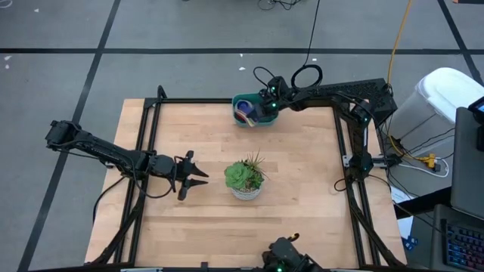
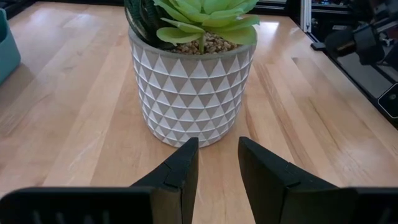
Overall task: Nest measuring cups in basket
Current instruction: Put the nested measuring cup into the green bin
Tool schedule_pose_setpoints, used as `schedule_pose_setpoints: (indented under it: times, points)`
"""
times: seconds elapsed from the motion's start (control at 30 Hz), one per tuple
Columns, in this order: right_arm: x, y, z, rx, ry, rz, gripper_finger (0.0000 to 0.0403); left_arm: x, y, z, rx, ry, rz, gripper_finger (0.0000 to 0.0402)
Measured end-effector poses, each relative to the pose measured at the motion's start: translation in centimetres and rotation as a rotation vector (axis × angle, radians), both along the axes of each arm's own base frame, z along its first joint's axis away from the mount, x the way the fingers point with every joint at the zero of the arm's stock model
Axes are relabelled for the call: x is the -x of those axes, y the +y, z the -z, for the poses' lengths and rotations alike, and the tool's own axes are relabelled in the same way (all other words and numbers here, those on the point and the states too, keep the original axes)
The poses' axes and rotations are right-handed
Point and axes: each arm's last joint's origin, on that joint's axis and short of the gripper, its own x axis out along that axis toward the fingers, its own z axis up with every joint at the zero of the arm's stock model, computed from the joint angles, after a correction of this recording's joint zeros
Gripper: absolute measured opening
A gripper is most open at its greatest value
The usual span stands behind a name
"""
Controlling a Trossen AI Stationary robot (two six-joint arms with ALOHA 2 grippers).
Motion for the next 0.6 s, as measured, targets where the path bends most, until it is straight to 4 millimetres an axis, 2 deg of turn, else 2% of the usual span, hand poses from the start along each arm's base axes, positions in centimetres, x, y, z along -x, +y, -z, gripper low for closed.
schedule_pose_setpoints:
  times: [0.6]
  points:
    - [0.62,0.27,0.49,0.059,0.100,-0.005,0.0251,0.00,-0.03,0.00,0.003,0.001,0.008,0.0118]
